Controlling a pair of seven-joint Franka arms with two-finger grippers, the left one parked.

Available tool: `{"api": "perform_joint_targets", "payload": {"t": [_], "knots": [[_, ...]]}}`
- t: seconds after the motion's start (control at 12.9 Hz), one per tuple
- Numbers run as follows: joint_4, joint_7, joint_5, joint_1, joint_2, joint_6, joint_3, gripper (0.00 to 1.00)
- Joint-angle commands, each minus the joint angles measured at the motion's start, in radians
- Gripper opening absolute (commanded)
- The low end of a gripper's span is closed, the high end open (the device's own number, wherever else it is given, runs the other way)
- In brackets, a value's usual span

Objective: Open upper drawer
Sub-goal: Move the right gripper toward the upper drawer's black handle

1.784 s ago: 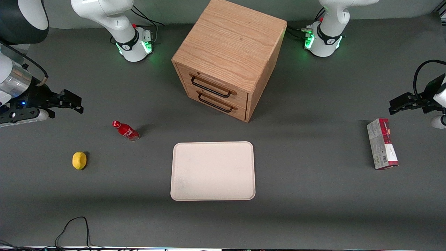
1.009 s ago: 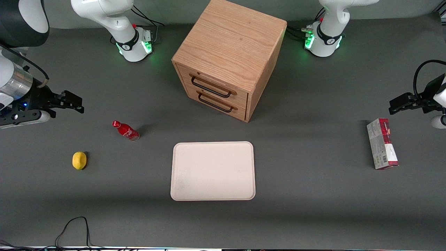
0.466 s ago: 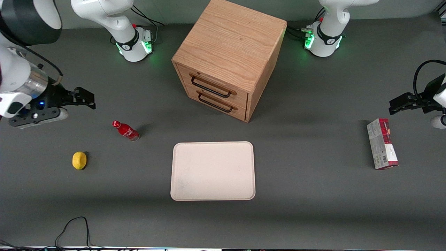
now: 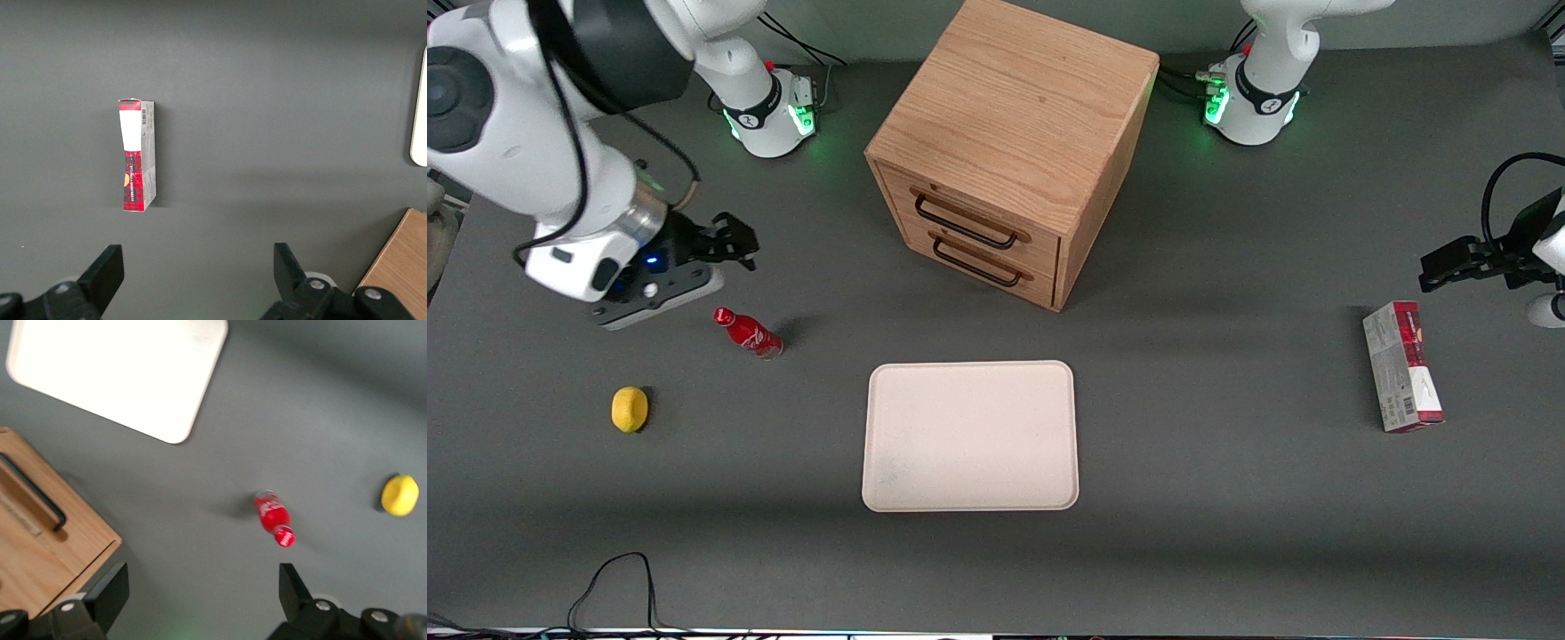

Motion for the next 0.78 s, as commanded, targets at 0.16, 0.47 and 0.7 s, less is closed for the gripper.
{"api": "perform_joint_targets", "payload": {"t": [0.16, 0.47, 0.7], "knots": [[0.072, -0.013, 0.118, 0.017, 0.046, -0.026, -0.009, 1.0], [0.094, -0.013, 0.1, 0.075, 0.071, -0.025, -0.003, 1.0], [0.138, -0.017, 0.106, 0.098, 0.127, -0.02, 0.005, 1.0]]}}
